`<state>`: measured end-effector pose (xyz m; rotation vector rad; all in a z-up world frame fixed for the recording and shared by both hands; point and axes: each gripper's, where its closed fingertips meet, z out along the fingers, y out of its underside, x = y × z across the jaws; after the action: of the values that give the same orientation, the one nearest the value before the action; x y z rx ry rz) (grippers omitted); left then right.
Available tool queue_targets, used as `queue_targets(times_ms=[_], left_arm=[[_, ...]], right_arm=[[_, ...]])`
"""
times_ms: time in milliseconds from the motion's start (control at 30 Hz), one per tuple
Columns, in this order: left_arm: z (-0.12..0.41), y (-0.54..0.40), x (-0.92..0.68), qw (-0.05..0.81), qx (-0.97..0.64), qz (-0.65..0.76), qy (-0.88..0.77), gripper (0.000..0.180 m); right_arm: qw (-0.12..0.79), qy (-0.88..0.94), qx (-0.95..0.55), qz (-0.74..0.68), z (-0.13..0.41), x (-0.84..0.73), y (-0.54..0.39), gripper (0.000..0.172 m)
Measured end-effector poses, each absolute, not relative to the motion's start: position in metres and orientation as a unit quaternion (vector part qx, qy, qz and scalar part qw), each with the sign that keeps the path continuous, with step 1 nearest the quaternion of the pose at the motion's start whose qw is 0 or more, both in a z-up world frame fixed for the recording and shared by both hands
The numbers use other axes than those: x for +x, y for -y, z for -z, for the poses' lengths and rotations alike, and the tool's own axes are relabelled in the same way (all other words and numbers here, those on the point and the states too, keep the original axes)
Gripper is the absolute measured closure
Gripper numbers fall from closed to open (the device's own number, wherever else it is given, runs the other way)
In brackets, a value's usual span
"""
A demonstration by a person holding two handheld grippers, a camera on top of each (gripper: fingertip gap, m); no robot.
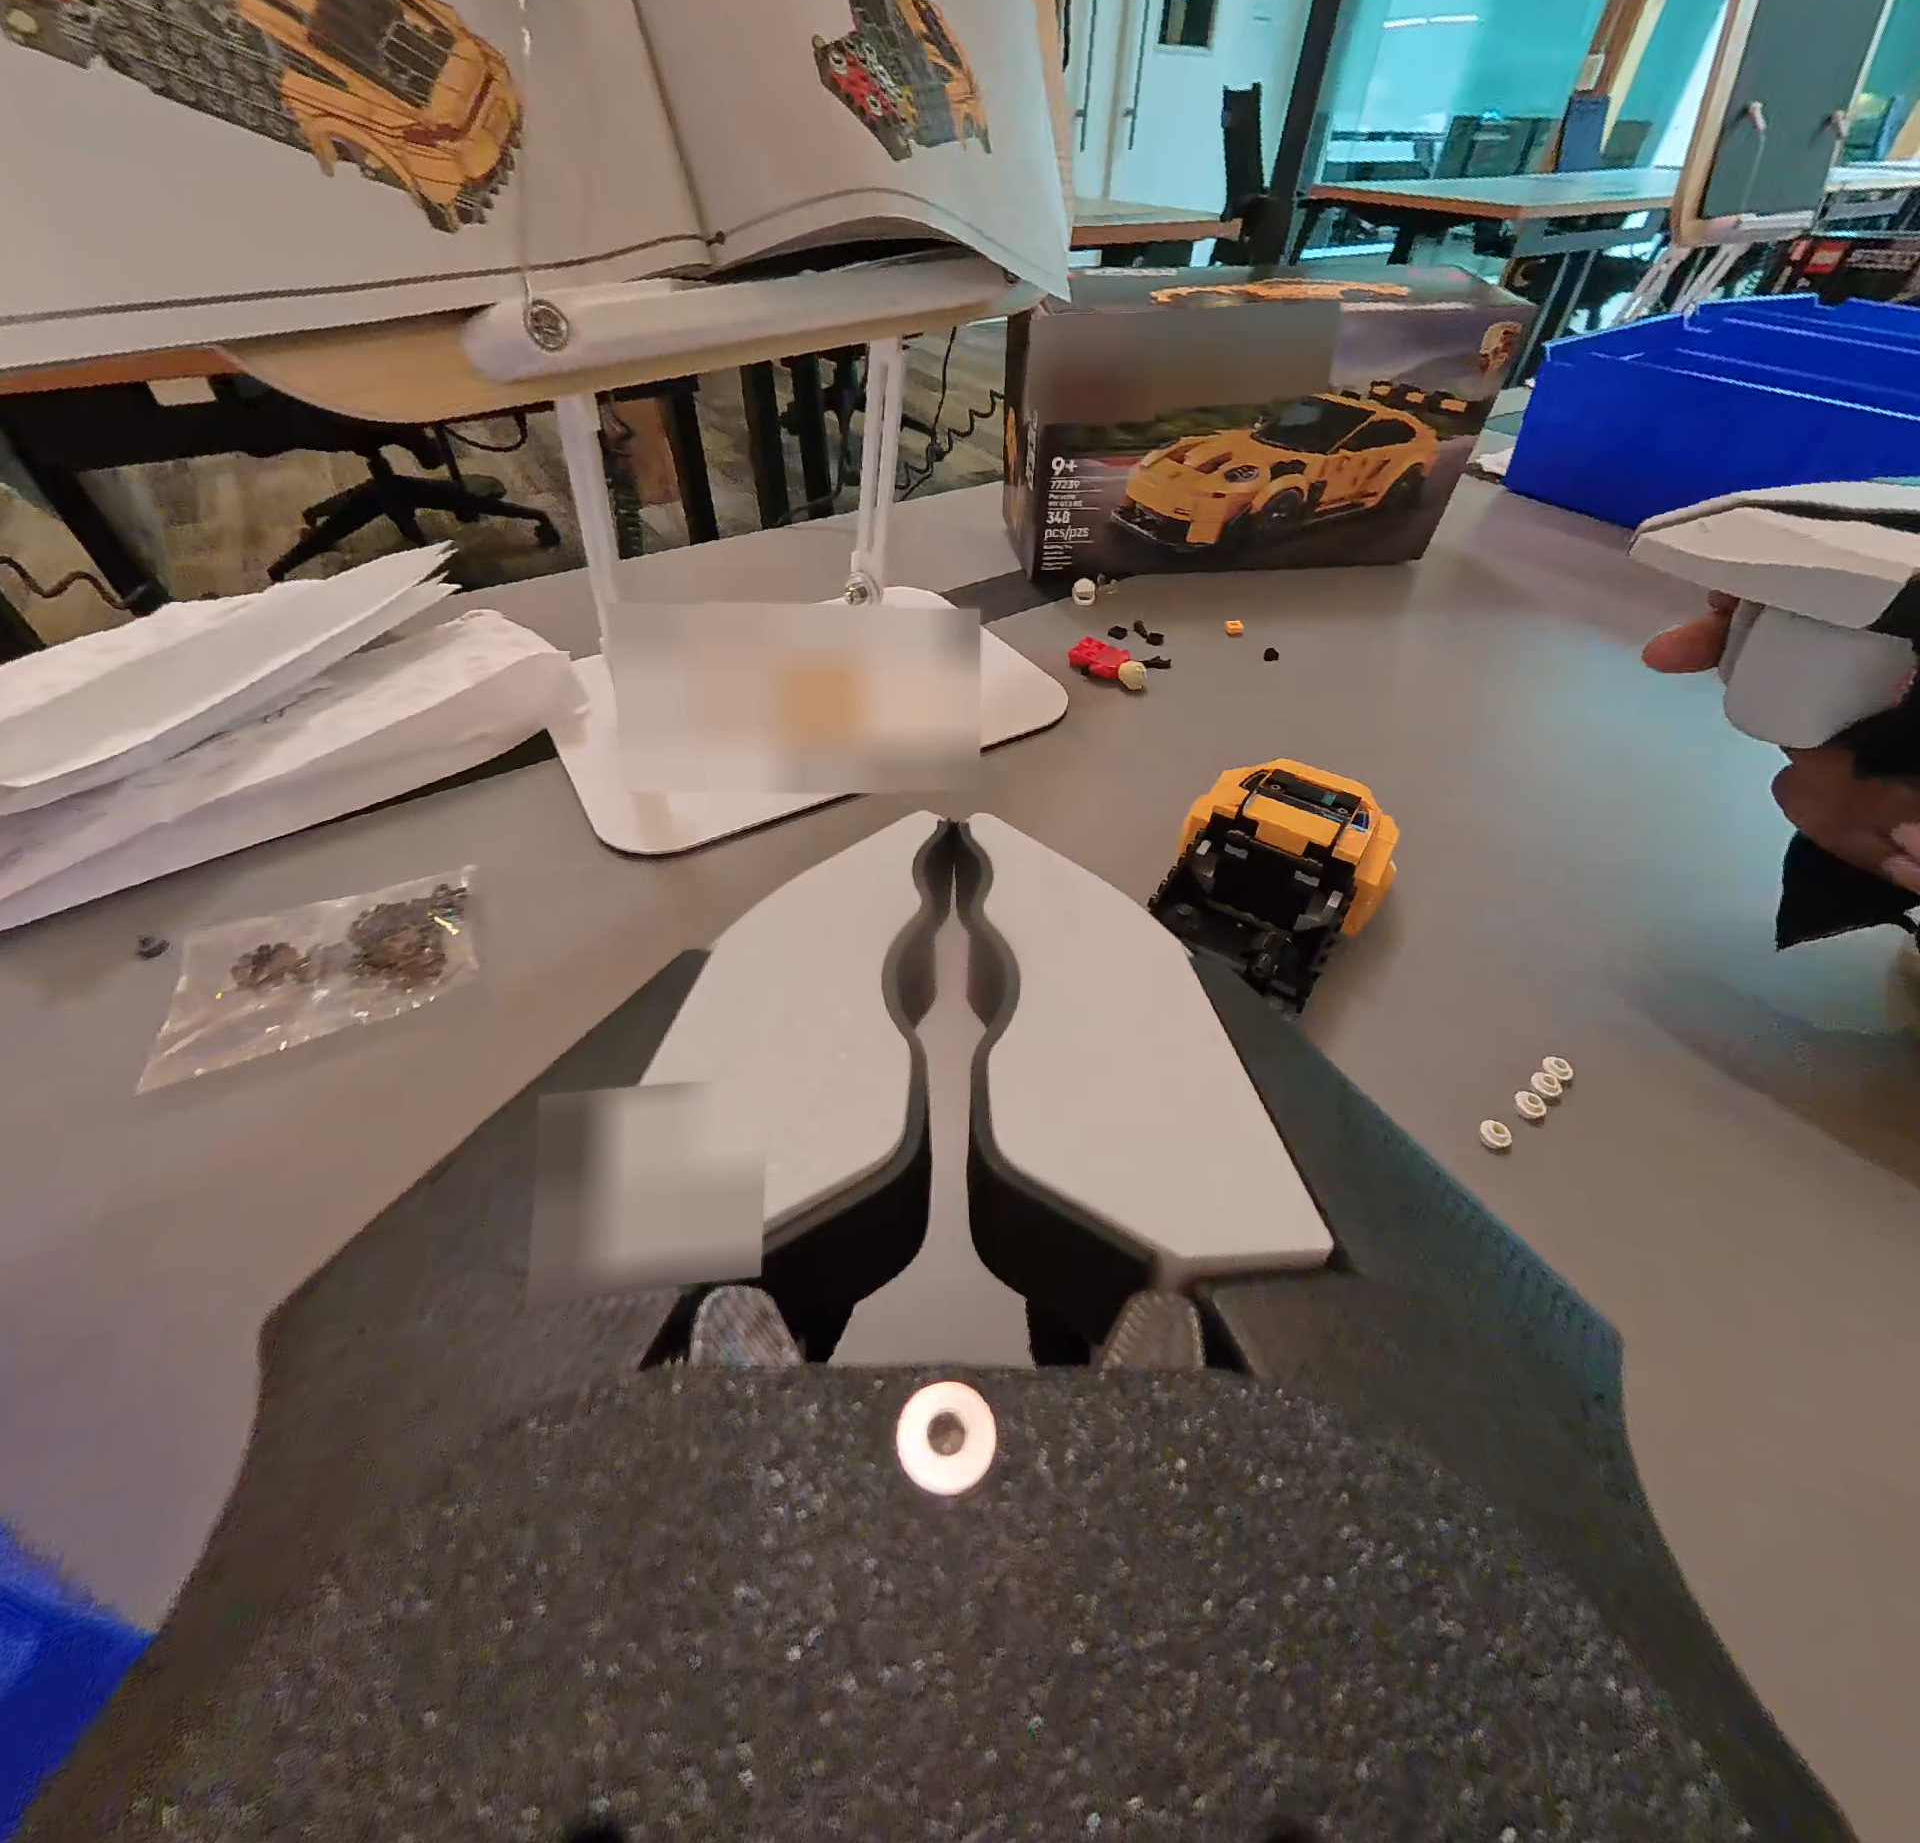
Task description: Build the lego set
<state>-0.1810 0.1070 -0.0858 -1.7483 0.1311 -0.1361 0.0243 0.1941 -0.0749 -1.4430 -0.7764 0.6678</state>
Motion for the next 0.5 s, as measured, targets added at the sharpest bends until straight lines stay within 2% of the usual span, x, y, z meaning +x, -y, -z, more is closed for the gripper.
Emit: queue_targets(times_ms=[167,367,500], left_arm=[[0.074,-0.093,-0.192,0.657,-0.752,0.034,-0.041,0.180],[0.030,-0.048,-0.273,0.692,-0.719,-0.053,0.034,0.180],[0.008,-0.001,-0.355,0.664,-0.731,-0.134,0.085,0.180]], right_arm=[[0.638,0.340,-0.629,-0.286,0.074,0.026,-0.193,0.172],[0.650,0.327,-0.627,-0.276,0.069,0.033,-0.196,0.172],[0.656,0.321,-0.623,-0.279,0.064,0.035,-0.194,0.172]])
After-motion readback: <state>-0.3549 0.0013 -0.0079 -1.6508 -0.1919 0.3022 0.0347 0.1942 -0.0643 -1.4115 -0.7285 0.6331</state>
